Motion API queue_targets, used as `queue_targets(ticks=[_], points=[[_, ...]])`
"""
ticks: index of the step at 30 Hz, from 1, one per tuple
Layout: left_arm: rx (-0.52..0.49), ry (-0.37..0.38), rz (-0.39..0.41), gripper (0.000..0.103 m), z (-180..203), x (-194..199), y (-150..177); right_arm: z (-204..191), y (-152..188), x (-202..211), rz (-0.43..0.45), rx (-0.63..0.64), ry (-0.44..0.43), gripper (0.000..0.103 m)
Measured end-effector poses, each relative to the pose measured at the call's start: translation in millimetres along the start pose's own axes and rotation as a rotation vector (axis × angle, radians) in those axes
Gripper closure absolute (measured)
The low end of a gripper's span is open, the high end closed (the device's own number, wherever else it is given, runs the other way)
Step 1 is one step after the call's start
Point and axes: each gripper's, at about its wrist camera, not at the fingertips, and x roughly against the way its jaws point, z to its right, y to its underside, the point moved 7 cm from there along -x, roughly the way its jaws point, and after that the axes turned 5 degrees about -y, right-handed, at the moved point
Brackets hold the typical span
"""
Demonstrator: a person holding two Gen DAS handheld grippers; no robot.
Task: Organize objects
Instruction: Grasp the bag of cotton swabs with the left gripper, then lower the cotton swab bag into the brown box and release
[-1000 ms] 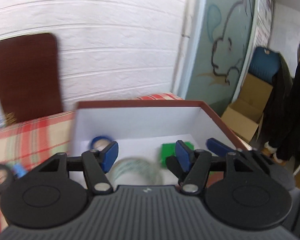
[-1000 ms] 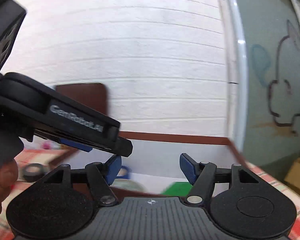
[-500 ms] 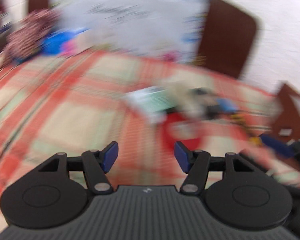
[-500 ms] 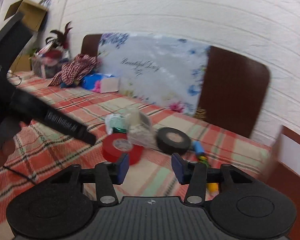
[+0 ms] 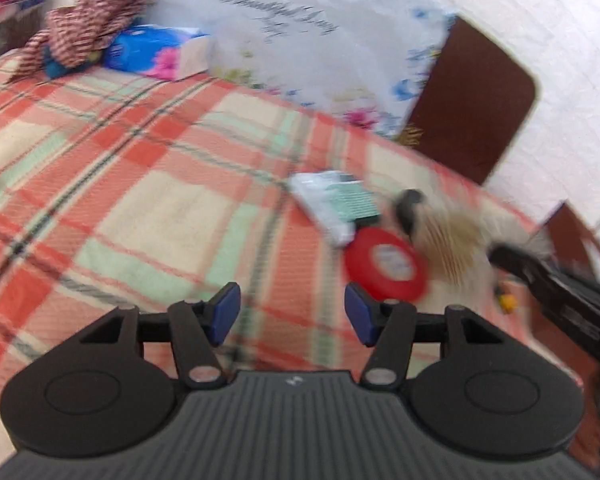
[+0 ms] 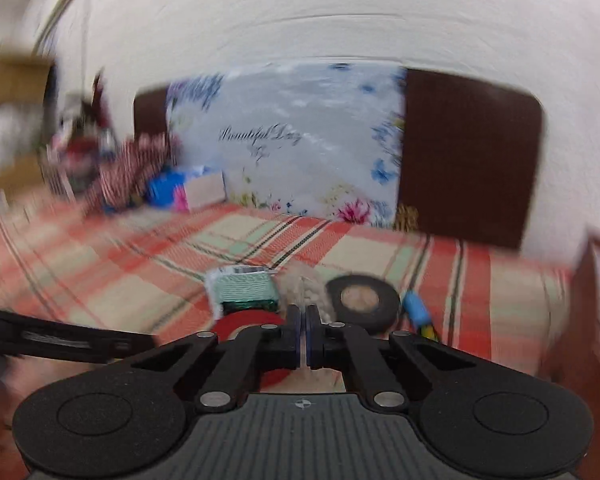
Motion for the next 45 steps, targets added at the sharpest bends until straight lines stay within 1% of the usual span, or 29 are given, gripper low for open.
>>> queue_targets(ticks=[2, 4, 5, 6, 7, 8, 9, 11, 12, 14, 15, 16, 18, 20, 22, 23, 24, 26, 28, 29, 30, 31, 34, 35, 37, 38, 40, 42, 45], points=[[-0.034, 0.066, 0.004, 0.044, 21.9, 7.5, 1.0, 23.4, 12.8, 38.9, -0.006, -0.156, -0.036, 0.100], [-0.076, 0.141, -0.013, 0.043, 48.2, 12.6, 6.0, 47.0, 34.6, 68.0, -0.039, -0.234, -0.028, 0.093], [-0.093, 0.179, -0.031, 0.043, 62.2, 14.0, 9.8, 54.1, 47.3, 79.6, -0.053, -0.233, 0.015, 0.090], [-0.108, 0.214, -0.051, 0.042, 75.6, 13.9, 14.5, 60.0, 59.2, 89.9, -0.059, -0.210, 0.082, 0.080], [-0.123, 0.238, -0.070, 0.042, 87.4, 12.7, 19.2, 62.9, 70.7, 97.6, -0.061, -0.183, 0.154, 0.065], [-0.143, 0.254, -0.090, 0.042, 99.8, 10.8, 24.5, 62.7, 80.2, 103.1, -0.064, -0.165, 0.209, 0.062], [-0.164, 0.263, -0.106, 0.042, 110.7, 8.5, 29.3, 63.1, 87.8, 108.0, -0.068, -0.158, 0.235, 0.062], [-0.213, 0.272, -0.125, 0.036, 130.7, 3.9, 37.6, 58.1, 96.8, 114.1, -0.074, -0.166, 0.239, 0.061], [-0.239, 0.269, -0.122, 0.030, 139.4, 1.5, 39.0, 55.0, 98.7, 114.6, -0.076, -0.162, 0.225, 0.056], [-0.272, 0.236, -0.110, 0.022, 150.4, -6.3, 36.2, 46.5, 100.9, 113.3, -0.089, -0.123, 0.204, 0.048], [-0.282, 0.222, -0.104, 0.022, 155.1, -11.0, 33.0, 41.0, 101.0, 109.4, -0.098, -0.097, 0.201, 0.040], [-0.294, 0.214, -0.100, 0.022, 158.4, -14.8, 30.2, 36.6, 100.7, 104.9, -0.105, -0.071, 0.198, 0.035], [-0.319, 0.192, -0.094, 0.022, 163.9, -22.9, 24.8, 26.8, 98.9, 92.5, -0.120, -0.021, 0.184, 0.034], [-0.347, 0.201, -0.105, 0.025, 169.9, -30.5, 22.5, 21.7, 96.3, 75.0, -0.145, 0.016, 0.173, 0.032], [-0.379, 0.208, -0.128, 0.037, 174.0, -37.9, 24.9, 19.0, 93.7, 53.7, -0.176, 0.036, 0.171, 0.031], [-0.388, 0.201, -0.149, 0.046, 174.0, -43.3, 28.4, 18.2, 91.8, 43.1, -0.185, 0.041, 0.173, 0.031], [-0.381, 0.201, -0.173, 0.049, 172.9, -48.7, 32.6, 18.1, 90.3, 33.4, -0.191, 0.045, 0.172, 0.033], [-0.326, 0.243, -0.186, 0.058, 168.2, -48.6, 36.3, 17.1, 88.6, 18.1, -0.206, 0.046, 0.148, 0.048], [-0.301, 0.234, -0.181, 0.062, 164.8, -40.0, 35.5, 15.7, 83.9, 18.1, -0.193, 0.050, 0.144, 0.058], [-0.284, 0.236, -0.173, 0.063, 163.3, -30.8, 33.1, 12.8, 81.4, 22.2, -0.176, 0.060, 0.138, 0.059], [-0.270, 0.250, -0.157, 0.063, 163.4, -18.7, 28.2, 8.7, 77.0, 30.2, -0.139, 0.076, 0.141, 0.059], [-0.269, 0.274, -0.122, 0.064, 167.7, -3.9, 21.6, 5.1, 70.8, 41.5, -0.087, 0.104, 0.152, 0.059], [-0.305, 0.359, 0.004, 0.063, 197.2, 35.4, -6.8, -0.1, 44.8, 81.3, 0.119, 0.214, 0.246, 0.059], [-0.318, 0.387, 0.034, 0.063, 211.8, 43.2, -16.0, 4.0, 36.0, 91.9, 0.172, 0.229, 0.286, 0.059], [-0.360, 0.442, 0.074, 0.063, 245.5, 49.6, -25.5, 21.6, 21.5, 107.9, 0.239, 0.225, 0.365, 0.058], [-0.388, 0.463, 0.084, 0.063, 263.2, 48.1, -26.3, 34.0, 16.7, 113.8, 0.253, 0.216, 0.402, 0.058], [-0.437, 0.498, 0.076, 0.063, 300.0, 36.8, -23.1, 63.5, 13.1, 121.6, 0.250, 0.186, 0.466, 0.058], [-0.479, 0.525, 0.056, 0.062, 334.9, 20.7, -15.4, 96.0, 14.5, 126.7, 0.223, 0.143, 0.524, 0.058], [-0.533, 0.536, 0.041, 0.062, 380.8, -4.2, -1.1, 142.5, 17.8, 129.8, 0.178, 0.070, 0.597, 0.058]])
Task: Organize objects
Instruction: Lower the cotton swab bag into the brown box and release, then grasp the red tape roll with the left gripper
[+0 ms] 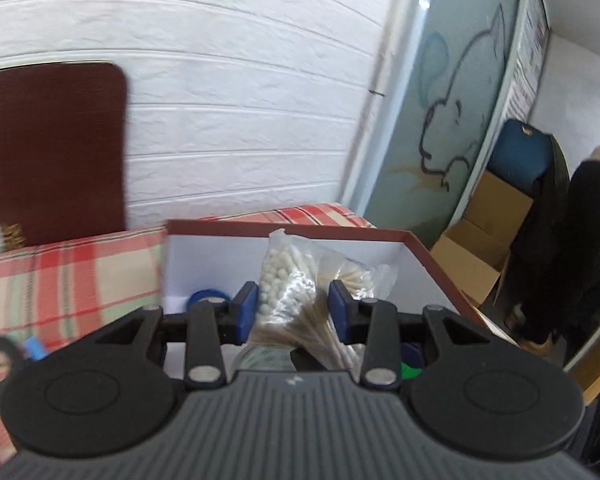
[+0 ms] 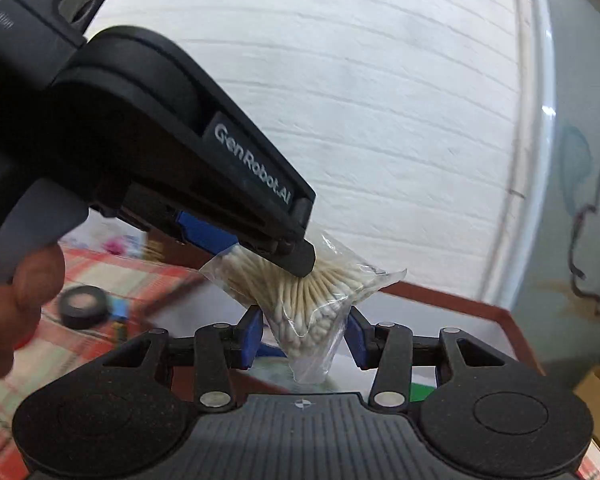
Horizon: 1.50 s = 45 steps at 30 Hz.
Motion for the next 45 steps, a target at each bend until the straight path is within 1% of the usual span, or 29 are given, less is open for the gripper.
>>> queue_targets(ticks=[2, 3, 5, 7, 9, 10, 12, 14, 15, 16, 18, 19, 21, 22, 24, 26, 28, 29, 30, 32, 34, 35, 36, 37, 38, 40, 42, 44, 45], points=[[-0.038, -0.010, -0.014, 0.059, 15.6, -28.3, -3.6, 23.0, 4.8, -17.3, -0.036, -0.031, 0.072, 0.050], [-0.051, -0.028, -0.030, 0.056, 21.8, -39.9, -4.1, 32.6, 6.8, -24.8, -0.052, -0.046, 0.111, 0.043], [-0.069, -0.064, -0.056, 0.056, 25.9, -58.2, -1.3, 49.0, 10.1, -35.1, -0.072, -0.080, 0.159, 0.043], [-0.071, -0.085, -0.072, 0.056, 22.3, -60.8, 4.1, 58.6, 13.0, -35.0, -0.070, -0.126, 0.162, 0.042], [-0.059, -0.078, -0.069, 0.056, 18.9, -50.1, 8.8, 58.5, 13.3, -27.9, -0.047, -0.140, 0.153, 0.042], [-0.058, -0.077, -0.052, 0.056, 18.4, -40.7, 10.0, 55.9, 12.8, -22.5, -0.028, -0.144, 0.151, 0.043], [-0.082, -0.075, -0.008, 0.056, 17.1, -12.5, 13.6, 51.1, 12.4, -3.3, 0.031, -0.169, 0.132, 0.043], [-0.097, -0.068, 0.035, 0.056, 11.9, 20.1, 20.6, 37.0, 10.5, 14.8, 0.100, -0.180, 0.107, 0.043], [-0.092, -0.065, 0.052, 0.056, 6.4, 36.3, 25.7, 30.3, 11.2, 27.5, 0.133, -0.182, 0.085, 0.043], [-0.083, -0.070, 0.067, 0.056, -1.4, 53.8, 32.0, 16.3, 8.1, 30.4, 0.155, -0.178, 0.061, 0.043], [-0.048, -0.092, 0.080, 0.056, -22.7, 83.2, 47.3, -11.7, 3.8, 41.9, 0.188, -0.134, -0.004, 0.043], [-0.014, -0.110, 0.076, 0.056, -36.8, 96.3, 57.7, -27.4, 2.6, 43.7, 0.194, -0.099, -0.043, 0.043], [0.067, -0.173, 0.048, 0.056, -72.8, 118.3, 82.4, -65.2, 2.4, 41.7, 0.166, -0.019, -0.161, 0.043], [0.103, -0.215, 0.029, 0.056, -91.8, 126.8, 94.9, -88.9, 3.3, 42.5, 0.138, 0.023, -0.237, 0.043], [0.187, -0.333, -0.030, 0.056, -139.2, 139.6, 121.8, -127.0, 9.9, 32.6, 0.052, 0.091, -0.383, 0.043], [0.280, -0.485, -0.105, 0.056, -189.9, 151.1, 147.4, -163.3, 18.0, 18.1, -0.048, 0.149, -0.498, 0.042], [0.373, -0.622, -0.181, 0.057, -237.1, 161.8, 168.5, -195.6, 25.0, -4.5, -0.129, 0.212, -0.550, 0.042], [0.430, -0.671, -0.212, 0.058, -257.3, 168.2, 179.3, -214.6, 26.1, -12.4, -0.166, 0.234, -0.578, 0.042], [0.494, -0.691, -0.223, 0.059, -273.9, 176.8, 188.3, -231.2, 25.8, -19.5, -0.190, 0.250, -0.604, 0.042], [0.576, -0.649, -0.173, 0.059, -287.9, 192.5, 191.2, -256.4, 22.2, -37.4, -0.209, 0.274, -0.633, 0.039], [0.582, -0.654, -0.165, 0.058, -291.2, 200.4, 191.9, -277.3, 15.9, -56.6, -0.209, 0.297, -0.626, 0.029], [0.577, -0.656, -0.166, 0.058, -292.4, 201.0, 191.7, -285.0, 13.4, -69.9, -0.221, 0.304, -0.615, 0.030], [0.583, -0.645, -0.167, 0.058, -291.9, 200.1, 191.4, -291.7, 14.5, -80.3, -0.239, 0.308, -0.604, 0.034], [0.591, -0.625, -0.167, 0.058, -290.2, 198.2, 190.2, -293.1, 15.0, -90.5, -0.262, 0.300, -0.608, 0.033], [0.595, -0.601, -0.166, 0.058, -286.0, 195.2, 188.5, -291.5, 15.8, -94.1, -0.270, 0.266, -0.624, 0.033], [0.575, -0.564, -0.162, 0.058, -276.1, 191.5, 182.8, -283.5, 19.5, -84.7, -0.275, 0.243, -0.631, 0.033], [0.547, -0.521, -0.164, 0.058, -263.6, 185.4, 176.2, -271.9, 27.6, -62.9, -0.271, 0.257, -0.619, 0.033], [0.526, -0.437, -0.175, 0.058, -246.0, 176.1, 169.2, -256.8, 39.4, -32.7, -0.261, 0.270, -0.613, 0.033], [0.510, -0.393, -0.185, 0.058, -233.7, 170.0, 165.8, -250.9, 44.3, -21.8, -0.255, 0.272, -0.594, 0.033]])
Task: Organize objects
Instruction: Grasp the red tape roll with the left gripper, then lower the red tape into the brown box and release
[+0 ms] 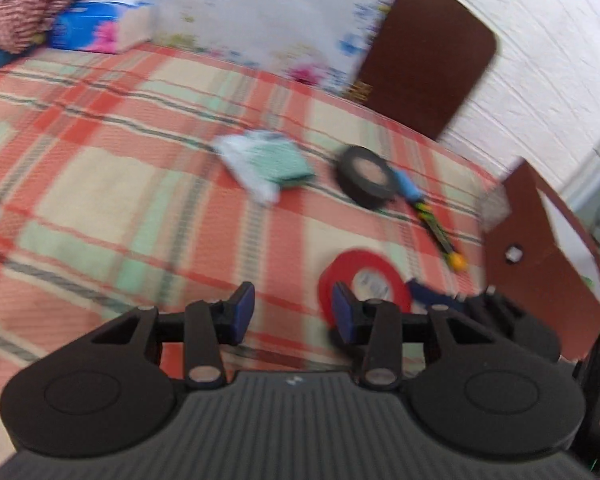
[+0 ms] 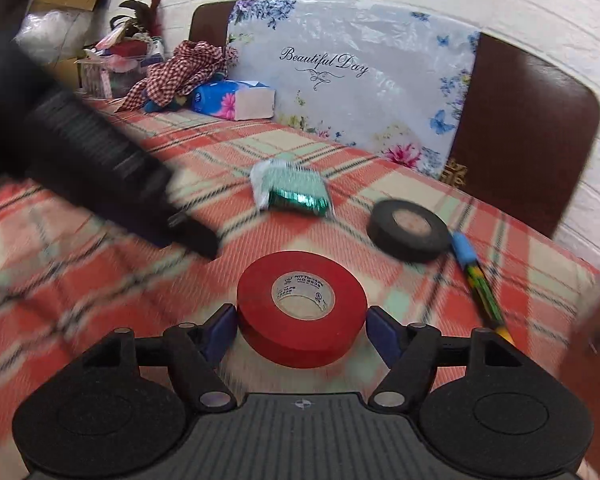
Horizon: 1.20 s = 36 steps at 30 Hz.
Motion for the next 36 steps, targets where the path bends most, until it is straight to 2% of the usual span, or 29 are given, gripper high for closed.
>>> queue_targets(ticks=[6, 8, 9, 11, 14, 16, 18, 21, 23, 25, 30, 31, 33, 36], points=[[-0.231, 0.138, -0.147, 0.059, 92.3, -9.8, 47.9, 3.9, 50.6, 69.1, -0.001, -0.004, 0.115, 0.033], [-0.295, 0.136, -0.186, 0.059, 113.7, -17.9, 66.0, 8.8, 57.7, 79.0, -0.004, -0.028, 0.131, 0.033], [-0.337, 0.102, -0.171, 0.061, 121.8, -19.8, 71.2, 10.7, 60.4, 81.1, -0.007, -0.045, 0.127, 0.034], [-0.389, 0.050, -0.156, 0.072, 132.9, -21.2, 73.9, 12.6, 61.8, 85.0, 0.006, -0.066, 0.126, 0.034], [-0.344, 0.052, -0.155, 0.074, 139.9, -15.0, 56.9, 13.9, 57.7, 97.9, 0.078, -0.045, 0.166, 0.034], [-0.372, 0.086, -0.085, 0.075, 158.3, 2.1, 35.3, 22.3, 47.7, 114.5, 0.176, -0.011, 0.244, 0.034], [-0.442, 0.121, 0.010, 0.074, 191.0, 19.5, 14.5, 39.8, 34.9, 131.3, 0.270, 0.006, 0.346, 0.034], [-0.526, 0.176, 0.110, 0.074, 243.8, 25.8, -11.9, 78.2, 18.9, 150.5, 0.363, -0.017, 0.481, 0.033], [-0.562, 0.219, 0.132, 0.074, 277.0, 17.4, -22.5, 108.3, 16.8, 155.6, 0.373, -0.046, 0.558, 0.033], [-0.578, 0.265, 0.118, 0.074, 306.9, 1.4, -27.3, 139.5, 22.0, 157.3, 0.350, -0.093, 0.618, 0.033], [-0.645, 0.345, 0.070, 0.076, 367.1, -37.5, -14.9, 203.8, 48.3, 157.8, 0.264, -0.220, 0.712, 0.037], [-0.661, 0.354, 0.063, 0.076, 376.1, -42.7, -10.1, 213.1, 52.8, 157.3, 0.260, -0.237, 0.730, 0.038], [-0.684, 0.337, 0.057, 0.074, 387.5, -53.2, -4.5, 225.5, 57.7, 157.3, 0.259, -0.252, 0.762, 0.031], [-0.679, 0.321, 0.054, 0.074, 384.3, -55.0, -1.4, 223.1, 58.0, 160.4, 0.270, -0.253, 0.765, 0.035]])
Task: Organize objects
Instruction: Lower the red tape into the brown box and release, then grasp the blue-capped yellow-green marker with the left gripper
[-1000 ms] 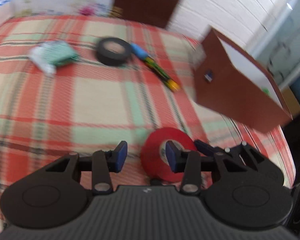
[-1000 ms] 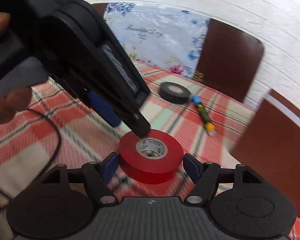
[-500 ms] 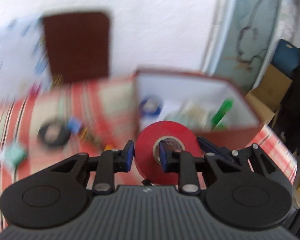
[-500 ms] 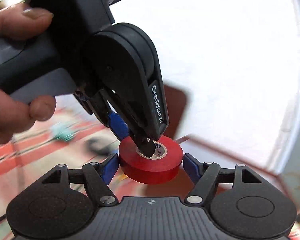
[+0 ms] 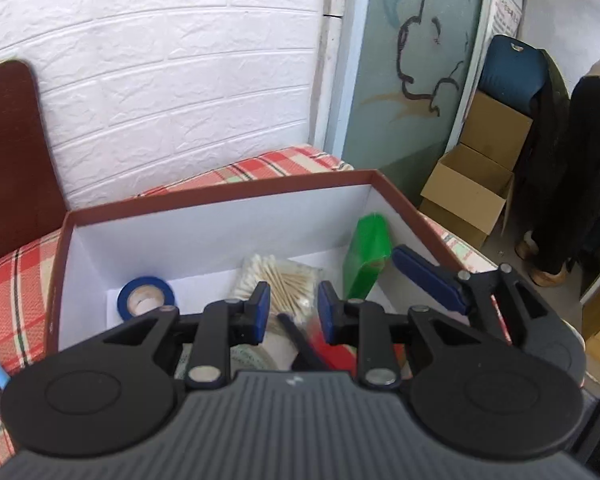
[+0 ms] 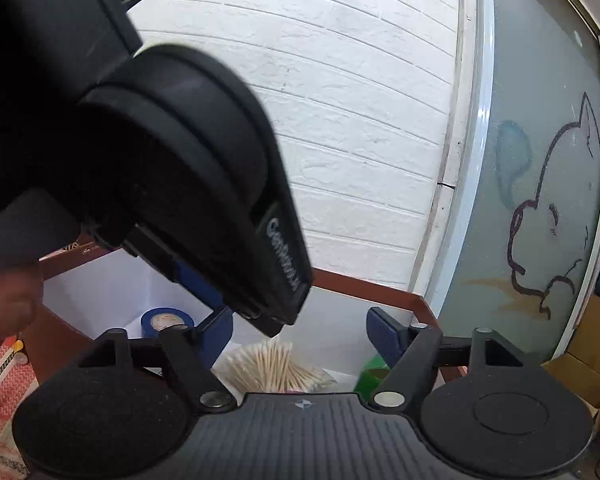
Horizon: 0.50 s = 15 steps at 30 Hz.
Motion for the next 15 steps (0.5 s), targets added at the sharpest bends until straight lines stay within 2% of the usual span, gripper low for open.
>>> queue_targets(ticks=[4, 7, 9, 11, 12, 13, 15], points=[[0.035, -0.016, 0.034, 0.073, -18.8, 26.8, 13.9, -19.0, 2.2, 25.4, 0.047, -0.013, -0.042, 0.036], [0.094, -0.005, 0.066, 0.071, -46.1, 63.6, 37.1, -46.8, -3.7, 45.8, 0.103, -0.032, -0.130, 0.036], [0.126, -0.024, 0.095, 0.071, -66.2, 89.1, 54.3, -72.5, -6.5, 62.3, 0.152, 0.000, -0.202, 0.039], [0.160, -0.083, 0.111, 0.071, -91.9, 110.1, 75.2, -103.4, -8.0, 72.9, 0.162, 0.044, -0.302, 0.043], [0.187, -0.123, 0.100, 0.071, -107.8, 116.1, 87.5, -120.6, -7.5, 74.9, 0.145, 0.069, -0.360, 0.050], [0.233, -0.167, 0.074, 0.071, -128.8, 120.8, 103.1, -135.1, -5.3, 76.6, 0.122, 0.092, -0.415, 0.058], [0.336, -0.266, 0.013, 0.071, -171.7, 124.1, 133.5, -161.6, -0.2, 73.1, 0.059, 0.135, -0.518, 0.065]])
